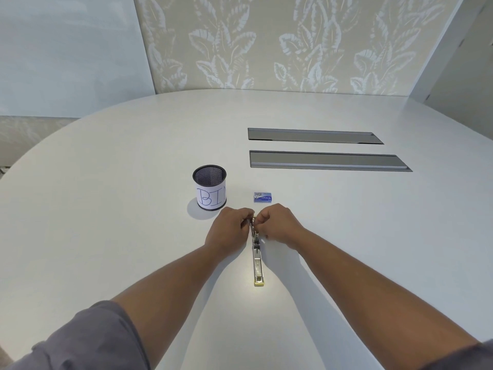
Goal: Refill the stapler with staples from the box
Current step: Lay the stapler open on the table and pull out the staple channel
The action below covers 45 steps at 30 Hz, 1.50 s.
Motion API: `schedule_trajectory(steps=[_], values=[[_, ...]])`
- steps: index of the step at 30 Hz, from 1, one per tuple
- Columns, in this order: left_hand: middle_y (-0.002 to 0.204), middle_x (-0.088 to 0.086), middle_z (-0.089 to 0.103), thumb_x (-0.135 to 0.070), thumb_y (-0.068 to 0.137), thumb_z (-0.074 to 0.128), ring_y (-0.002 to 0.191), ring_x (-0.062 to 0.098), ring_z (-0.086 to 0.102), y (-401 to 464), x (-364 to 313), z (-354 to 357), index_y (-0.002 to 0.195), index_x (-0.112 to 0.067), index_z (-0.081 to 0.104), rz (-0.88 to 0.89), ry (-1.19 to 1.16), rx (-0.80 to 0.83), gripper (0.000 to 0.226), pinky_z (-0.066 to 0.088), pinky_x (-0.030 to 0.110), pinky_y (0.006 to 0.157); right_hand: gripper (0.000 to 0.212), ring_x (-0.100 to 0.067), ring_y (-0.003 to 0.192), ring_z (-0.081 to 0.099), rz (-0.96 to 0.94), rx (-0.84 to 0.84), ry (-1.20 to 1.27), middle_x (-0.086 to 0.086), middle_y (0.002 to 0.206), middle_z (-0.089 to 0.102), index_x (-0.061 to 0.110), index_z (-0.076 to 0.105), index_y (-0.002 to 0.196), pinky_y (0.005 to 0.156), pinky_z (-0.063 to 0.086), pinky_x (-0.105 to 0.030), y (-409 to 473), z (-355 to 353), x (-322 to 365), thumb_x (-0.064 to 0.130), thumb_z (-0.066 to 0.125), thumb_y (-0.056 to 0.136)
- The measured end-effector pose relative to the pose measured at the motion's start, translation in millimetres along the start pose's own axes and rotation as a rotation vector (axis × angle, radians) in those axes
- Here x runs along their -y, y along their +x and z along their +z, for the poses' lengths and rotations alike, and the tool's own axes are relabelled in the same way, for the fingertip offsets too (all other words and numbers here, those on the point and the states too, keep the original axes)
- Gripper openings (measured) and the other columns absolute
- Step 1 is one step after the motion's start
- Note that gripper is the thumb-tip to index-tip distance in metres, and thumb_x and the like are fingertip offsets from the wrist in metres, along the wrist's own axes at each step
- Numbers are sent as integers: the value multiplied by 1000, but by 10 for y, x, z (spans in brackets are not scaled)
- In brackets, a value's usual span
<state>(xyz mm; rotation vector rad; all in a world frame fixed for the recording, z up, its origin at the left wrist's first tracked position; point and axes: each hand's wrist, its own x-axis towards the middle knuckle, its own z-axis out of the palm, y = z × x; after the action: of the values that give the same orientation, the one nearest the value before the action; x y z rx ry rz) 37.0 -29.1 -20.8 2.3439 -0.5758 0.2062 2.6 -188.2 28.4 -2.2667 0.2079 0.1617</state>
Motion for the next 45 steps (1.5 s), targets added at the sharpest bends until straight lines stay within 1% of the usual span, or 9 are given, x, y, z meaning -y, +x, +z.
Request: schedule_trajectory(steps=[3, 8, 13, 18, 22, 27, 35, 41, 45], values=[[74, -8, 69, -13, 83, 48, 77, 15, 56, 7, 6, -3, 98, -28, 71, 6, 1, 17, 31, 52, 37, 66, 13, -24, 65, 65, 21, 36, 25, -21, 84, 75, 2, 74, 81, 73, 62, -42, 21, -22, 45, -2, 62, 80], [79, -9, 70, -15, 85, 48, 83, 14, 56, 0, -1, -11, 101, -32, 70, -19, 3, 31, 33, 53, 37, 69, 13, -25, 63, 56, 40, 82, 66, -15, 71, 63, -6, 68, 84, 61, 52, -35, 11, -36, 79, -5, 57, 78], [81, -9, 70, -15, 85, 49, 85, 14, 56, -7, -13, -10, 105, -32, 70, -24, 7, 19, 34, 52, 34, 70, 8, -21, 59, 46, 32, 109, 126, -9, 69, 56, -1, 67, 79, 54, 40, -25, 1, -37, 20, -5, 61, 80], [75, -10, 67, -14, 83, 47, 82, 16, 56, -5, -27, -18, 99, -30, 70, -20, 21, 26, 32, 52, 37, 68, 8, -3, 53, 52, -58, 54, 25, 9, 60, 64, 9, 71, 71, 55, 46, -22, 14, -22, -26, 4, 66, 76], [75, -7, 68, -15, 82, 46, 77, 14, 57, -2, -25, -18, 99, -30, 70, -24, 14, 30, 32, 53, 37, 66, 9, -9, 61, 56, -62, 79, 10, 4, 65, 66, 9, 71, 69, 62, 49, -27, 21, -34, -16, 2, 66, 73], [85, -7, 72, -14, 85, 49, 82, 15, 59, -3, -14, -14, 105, -31, 71, -35, 8, 25, 34, 54, 36, 71, 7, -13, 57, 48, -14, 118, 39, 0, 63, 59, -5, 68, 80, 57, 41, -25, 25, -47, -1, 0, 65, 75], [87, -8, 71, -17, 86, 50, 86, 13, 58, 6, -5, -5, 109, -33, 70, -48, 14, 34, 35, 54, 34, 73, 9, -14, 60, 45, -27, 119, 62, -2, 65, 56, -7, 65, 79, 60, 40, -27, 41, -24, -55, 2, 66, 77], [91, -8, 72, -18, 87, 50, 89, 10, 54, 4, 23, 11, 111, -34, 70, -44, 5, 29, 35, 52, 32, 75, 6, -9, 51, 51, 0, 125, 225, 0, 63, 62, 3, 69, 74, 46, 39, -16, 34, -47, -96, 4, 68, 80], [90, -7, 72, -19, 86, 49, 89, 12, 55, 8, 30, 16, 112, -35, 69, -36, 14, 25, 36, 50, 30, 74, 7, -22, 61, 52, 49, 115, 429, -14, 73, 68, 6, 69, 78, 48, 38, -20, 34, -77, -141, 0, 66, 82]])
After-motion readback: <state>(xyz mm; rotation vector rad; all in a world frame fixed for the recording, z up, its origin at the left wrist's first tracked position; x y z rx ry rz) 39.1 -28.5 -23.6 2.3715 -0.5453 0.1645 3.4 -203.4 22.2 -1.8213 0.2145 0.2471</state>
